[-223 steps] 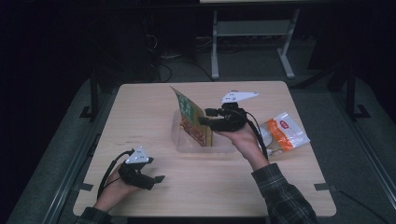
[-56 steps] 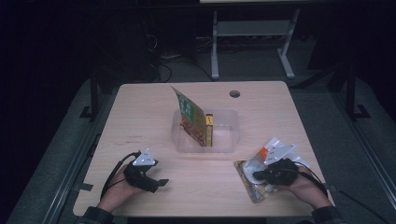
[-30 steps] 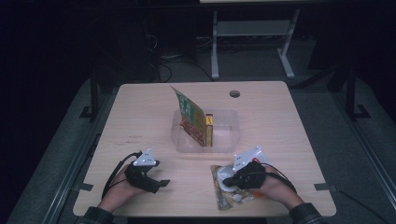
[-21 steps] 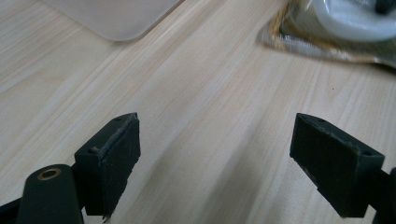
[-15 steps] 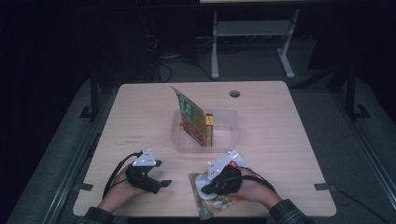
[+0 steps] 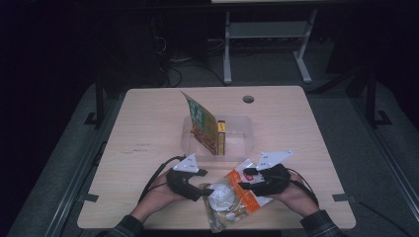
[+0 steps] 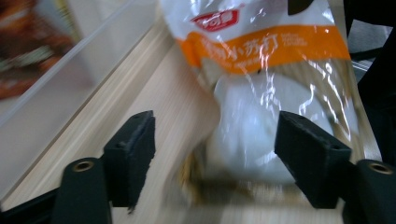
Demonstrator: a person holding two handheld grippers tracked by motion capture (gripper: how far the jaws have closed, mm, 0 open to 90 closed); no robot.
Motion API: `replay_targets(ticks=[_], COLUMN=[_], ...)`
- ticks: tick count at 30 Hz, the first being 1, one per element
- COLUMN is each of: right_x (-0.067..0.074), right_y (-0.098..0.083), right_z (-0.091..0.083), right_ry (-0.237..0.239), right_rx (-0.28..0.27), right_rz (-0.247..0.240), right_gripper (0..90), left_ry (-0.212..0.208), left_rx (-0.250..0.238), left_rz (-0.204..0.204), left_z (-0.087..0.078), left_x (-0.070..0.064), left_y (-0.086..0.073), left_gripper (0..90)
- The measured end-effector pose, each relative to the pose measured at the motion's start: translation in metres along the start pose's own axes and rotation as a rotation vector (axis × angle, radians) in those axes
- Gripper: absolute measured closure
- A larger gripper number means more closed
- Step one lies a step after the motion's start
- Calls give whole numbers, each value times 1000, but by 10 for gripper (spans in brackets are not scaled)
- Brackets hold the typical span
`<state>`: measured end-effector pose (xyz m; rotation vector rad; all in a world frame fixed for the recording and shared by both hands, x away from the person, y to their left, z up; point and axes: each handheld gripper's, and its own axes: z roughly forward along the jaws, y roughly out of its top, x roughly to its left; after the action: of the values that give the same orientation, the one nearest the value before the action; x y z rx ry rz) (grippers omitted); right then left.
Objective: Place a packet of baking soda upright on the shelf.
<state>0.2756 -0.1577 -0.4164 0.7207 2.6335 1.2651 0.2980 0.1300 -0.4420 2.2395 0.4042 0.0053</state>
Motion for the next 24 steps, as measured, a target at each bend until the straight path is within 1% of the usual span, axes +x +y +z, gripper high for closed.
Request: replay_targets(ticks=[1, 2, 3, 4, 5, 6, 7, 8, 9, 10, 11, 12, 13, 14, 15, 17, 18, 19, 20, 22, 23, 24], right_x=[-2, -4, -5, -6, -7, -8, -9, -9, -10, -10, -11, -11, -11, -11, -12, -12, -13, -13, -13, -14, -15, -16], right_y=[-2, -5, -7, -9, -11, -13, -15, -15, -16, -16, -16, -16, -16, -16, -16, -15, -15, -15, -15, -15, -14, -14], right_z=[-4, -8, -11, -14, -17, -20, -22, -23, -24, -25, -25, -25, -25, -25, -25, -27, -27, -28, -28, -31, -33, -34], right_ry=[-13, -18, -34, -46, -47, -53, -60, -64, -65, -69, -71, -71, -76, -76, -79, -90, -91, -97, -97, -105, -105, -95], right_rx=[-8, -16, -25, -29, -31, -34, -39, -39, -42, -43, -46, -46, -49, -49, -53, -58, -62, -66, -66, -81, -102, -112], right_rz=[10, 15, 20, 29, 35, 39, 33, 41, 38, 42, 42, 42, 37, 37, 32, 35, 38, 43, 43, 50, 61, 67], right_gripper=[448, 437, 425, 418, 416, 412, 410, 410, 410, 409, 410, 410, 408, 408, 406, 400, 394, 386, 386, 364, 342, 331], left_ry=[-8, -22, -39, -39, -56, -72, -81, -81, -117, -137, -151, -151, -190, -190, -188, -189, -190, -187, -187, -184, -188, -197], left_rx=[1, 2, 9, 9, 19, 28, 41, 41, 54, 52, 55, 55, 52, 52, 57, 53, 42, 34, 34, 23, 10, -7], left_rz=[-3, -15, -25, -25, -36, -41, -43, -43, -58, -78, -80, -80, -92, -92, -65, -52, -42, -34, -34, -11, -7, 12], left_z=[5, 11, 17, 17, 27, 32, 37, 37, 45, 46, 47, 47, 47, 47, 45, 43, 41, 39, 39, 34, 31, 25], left_x=[1, 2, 3, 3, 4, 4, 4, 4, 4, 5, 6, 6, 6, 6, 4, 3, 2, 0, 0, -3, -5, -8], left_y=[3, 6, 7, 7, 10, 11, 11, 11, 11, 11, 11, 11, 11, 11, 12, 13, 14, 15, 15, 17, 19, 22], left_gripper=[312, 326, 348, 360, 375, 394, 408, 430, 456, 488, 510, 559, 628, 705, 767, 838, 864, 876, 886, 892, 895, 896])
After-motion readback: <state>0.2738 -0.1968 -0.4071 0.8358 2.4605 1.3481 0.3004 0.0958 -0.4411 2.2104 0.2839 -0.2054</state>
